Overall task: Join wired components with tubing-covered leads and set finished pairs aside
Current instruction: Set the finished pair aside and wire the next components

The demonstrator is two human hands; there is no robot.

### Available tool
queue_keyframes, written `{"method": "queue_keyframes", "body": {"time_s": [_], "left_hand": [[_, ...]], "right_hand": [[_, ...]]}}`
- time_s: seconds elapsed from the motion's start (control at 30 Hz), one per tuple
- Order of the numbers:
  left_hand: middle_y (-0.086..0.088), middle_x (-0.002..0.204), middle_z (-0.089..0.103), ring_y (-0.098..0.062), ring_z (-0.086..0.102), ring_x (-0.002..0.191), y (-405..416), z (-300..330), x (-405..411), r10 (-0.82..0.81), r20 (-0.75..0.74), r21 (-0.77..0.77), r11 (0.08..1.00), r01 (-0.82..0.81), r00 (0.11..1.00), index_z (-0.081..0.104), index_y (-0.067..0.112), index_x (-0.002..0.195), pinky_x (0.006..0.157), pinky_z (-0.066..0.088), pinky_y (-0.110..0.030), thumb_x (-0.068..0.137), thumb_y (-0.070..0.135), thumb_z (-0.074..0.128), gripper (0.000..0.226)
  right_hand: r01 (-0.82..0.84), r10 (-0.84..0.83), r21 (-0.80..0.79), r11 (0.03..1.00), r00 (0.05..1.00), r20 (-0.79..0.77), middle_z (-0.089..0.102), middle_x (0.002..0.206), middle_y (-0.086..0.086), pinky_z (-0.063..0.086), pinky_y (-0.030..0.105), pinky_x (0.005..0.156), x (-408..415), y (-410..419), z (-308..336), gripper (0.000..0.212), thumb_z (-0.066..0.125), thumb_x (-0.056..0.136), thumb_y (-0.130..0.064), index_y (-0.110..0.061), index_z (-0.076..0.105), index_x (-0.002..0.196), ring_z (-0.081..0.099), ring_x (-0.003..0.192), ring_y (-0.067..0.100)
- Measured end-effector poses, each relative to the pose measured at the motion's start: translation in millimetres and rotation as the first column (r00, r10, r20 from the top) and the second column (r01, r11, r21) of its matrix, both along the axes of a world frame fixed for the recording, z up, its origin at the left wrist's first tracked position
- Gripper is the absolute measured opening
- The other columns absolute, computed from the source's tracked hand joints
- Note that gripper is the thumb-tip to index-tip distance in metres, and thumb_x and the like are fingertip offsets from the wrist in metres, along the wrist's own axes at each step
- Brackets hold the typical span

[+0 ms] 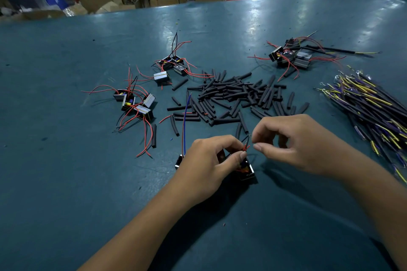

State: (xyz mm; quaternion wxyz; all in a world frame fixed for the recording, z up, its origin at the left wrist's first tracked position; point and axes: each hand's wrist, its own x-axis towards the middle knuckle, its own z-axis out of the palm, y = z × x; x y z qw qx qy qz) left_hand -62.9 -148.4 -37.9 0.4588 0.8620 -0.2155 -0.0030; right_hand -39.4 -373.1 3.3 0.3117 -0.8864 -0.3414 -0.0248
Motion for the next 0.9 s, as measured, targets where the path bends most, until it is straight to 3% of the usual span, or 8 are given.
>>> {"method": "queue_keyframes", "body": {"time_s": [0.2,0.37,0.5,0.6,0.73,0.9], "left_hand": [[0.019,0.088,0.068,-0.021,0.066,0.068,0.6,-0.9,0.7,-0.029,-0.001,0.004,1.0,0.029,1.0,0.068,0.033,0.095,0.066,0.053,-0.044,0.095,0.038,0.064,0.006],[0.013,0.087,0.069,-0.028,0.066,0.069,0.9,-0.9,1.6,-0.048,-0.024,-0.011,0.999,0.047,0.999,0.067,0.031,0.095,0.068,0.054,-0.047,0.093,0.042,0.062,0.012],[0.012,0.086,0.069,-0.022,0.067,0.074,2.6,-1.3,2.7,-0.077,-0.028,-0.027,0.997,0.077,0.997,0.067,0.031,0.093,0.071,0.054,-0.048,0.094,0.038,0.063,0.008],[0.012,0.086,0.069,-0.02,0.068,0.077,3.1,-2.1,3.8,-0.088,-0.042,-0.025,0.996,0.087,0.995,0.067,0.031,0.093,0.073,0.054,-0.049,0.095,0.037,0.063,0.008],[0.008,0.086,0.072,-0.034,0.066,0.073,2.1,-1.2,2.6,-0.102,-0.09,-0.062,0.993,0.096,0.991,0.067,0.028,0.091,0.069,0.055,-0.053,0.095,0.037,0.063,0.011],[0.007,0.084,0.073,-0.023,0.069,0.075,1.9,-0.5,3.0,-0.107,-0.109,-0.086,0.991,0.098,0.988,0.068,0.025,0.091,0.071,0.055,-0.05,0.095,0.031,0.064,0.008]], "right_hand": [[-0.015,0.02,-0.038,0.999,0.987,0.158,0.065,0.082,-0.012,0.041,0.009,0.071,0.5,1.5,-2.4,0.005,0.069,0.089,-0.018,-0.017,0.069,0.093,0.059,0.075,0.002],[-0.076,0.108,-0.129,0.989,0.959,0.261,0.065,0.095,-0.005,0.054,0.037,0.072,1.4,-0.1,-2.2,0.015,0.072,0.091,-0.015,-0.018,0.071,0.106,0.062,0.087,0.016],[-0.093,0.136,-0.148,0.985,0.94,0.312,0.066,0.094,-0.002,0.055,0.042,0.068,3.0,0.4,-3.6,0.013,0.074,0.09,-0.014,-0.016,0.075,0.102,0.064,0.085,0.021],[-0.102,0.143,-0.135,0.986,0.927,0.346,0.067,0.089,-0.001,0.055,0.04,0.064,2.8,1.6,-2.3,0.011,0.07,0.092,-0.021,-0.013,0.076,0.097,0.063,0.079,0.021],[-0.107,0.14,-0.117,0.987,0.935,0.326,0.067,0.086,-0.002,0.054,0.037,0.064,0.5,2.8,-2.3,0.015,0.068,0.094,-0.025,-0.012,0.075,0.096,0.061,0.077,0.017],[-0.061,0.088,-0.111,0.992,0.962,0.257,0.066,0.083,-0.007,0.045,0.02,0.069,0.8,-1.3,-2.1,0.015,0.067,0.089,-0.028,-0.014,0.073,0.091,0.058,0.074,0.01]]}}
